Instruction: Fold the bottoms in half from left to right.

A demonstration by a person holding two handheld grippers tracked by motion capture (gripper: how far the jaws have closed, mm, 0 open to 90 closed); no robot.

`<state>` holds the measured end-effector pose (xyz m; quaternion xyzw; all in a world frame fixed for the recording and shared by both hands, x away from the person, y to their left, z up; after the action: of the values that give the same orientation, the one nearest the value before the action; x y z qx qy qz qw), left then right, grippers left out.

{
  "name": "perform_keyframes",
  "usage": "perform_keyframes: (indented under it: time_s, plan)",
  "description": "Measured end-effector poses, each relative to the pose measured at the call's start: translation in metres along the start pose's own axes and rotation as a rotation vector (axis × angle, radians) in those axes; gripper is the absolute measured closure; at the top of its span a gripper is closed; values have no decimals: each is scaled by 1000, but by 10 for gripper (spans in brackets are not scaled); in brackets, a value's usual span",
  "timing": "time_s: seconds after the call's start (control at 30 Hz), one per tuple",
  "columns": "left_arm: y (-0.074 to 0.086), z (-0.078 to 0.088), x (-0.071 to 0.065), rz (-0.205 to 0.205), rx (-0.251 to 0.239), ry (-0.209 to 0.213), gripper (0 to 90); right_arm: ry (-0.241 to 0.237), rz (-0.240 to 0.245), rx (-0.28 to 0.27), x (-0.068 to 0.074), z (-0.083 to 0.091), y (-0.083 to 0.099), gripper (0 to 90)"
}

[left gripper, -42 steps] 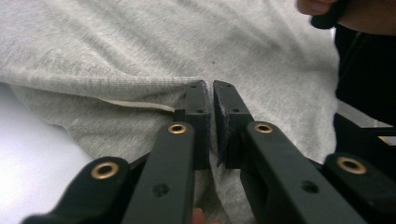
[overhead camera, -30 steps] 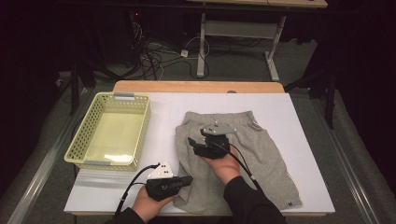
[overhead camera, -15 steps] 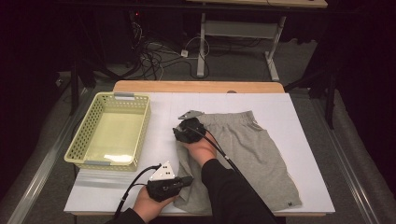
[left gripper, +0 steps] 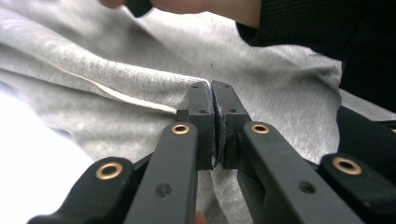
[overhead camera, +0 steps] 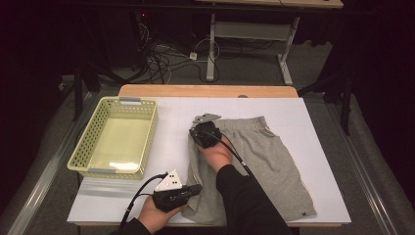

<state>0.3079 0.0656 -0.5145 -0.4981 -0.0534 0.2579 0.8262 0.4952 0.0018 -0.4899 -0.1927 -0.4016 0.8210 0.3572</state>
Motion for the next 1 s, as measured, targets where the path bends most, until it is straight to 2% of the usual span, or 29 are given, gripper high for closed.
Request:
perform_keyframes:
  time_s: [0.1,0.17,0.27,0.37,0.47,0.53,0.6,0.73,0.8,0.87,1.0]
  plan:
    - [-9,7,-5,-6,-32,9,853,10,-37,-41,-16,19,5,851]
    - [-13,8,-10,-35,-35,10,853,25,-57,-48,-29,30,14,851]
    - [-9,1,-15,-80,12,-7,850,47,-84,-31,-47,41,34,844]
    - [-2,-7,-17,-88,67,-1,828,58,-112,-9,-57,46,52,824]
    - [1,-10,-20,-86,85,16,719,62,-122,-6,-61,48,60,714]
    - [2,-11,-21,-87,94,5,638,58,-129,-26,-61,52,58,683]
    - [2,-13,-22,-71,99,-7,581,44,-122,-72,-58,57,49,674]
    - [1,-16,-23,-43,99,-23,550,36,-83,-117,-50,60,26,660]
    - [2,-17,-23,-37,115,-23,520,38,-81,-119,-49,55,17,650]
    - [6,-19,-24,-58,130,-30,520,46,-83,-114,-50,47,12,626]
    - [8,-22,-24,-53,159,-9,541,86,-93,-98,-54,30,8,516]
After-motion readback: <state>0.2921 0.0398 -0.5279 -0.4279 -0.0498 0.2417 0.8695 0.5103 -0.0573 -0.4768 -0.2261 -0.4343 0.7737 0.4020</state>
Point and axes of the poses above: each handheld gripper's, and its own axes: z roughly backward along the jaws, y roughly out of its underside, x roughly to its left, the point moved 7 cm from there along -z, roughly forward along the jaws, and after that the axes turned 1 degree about z, right-handed, at the moved point
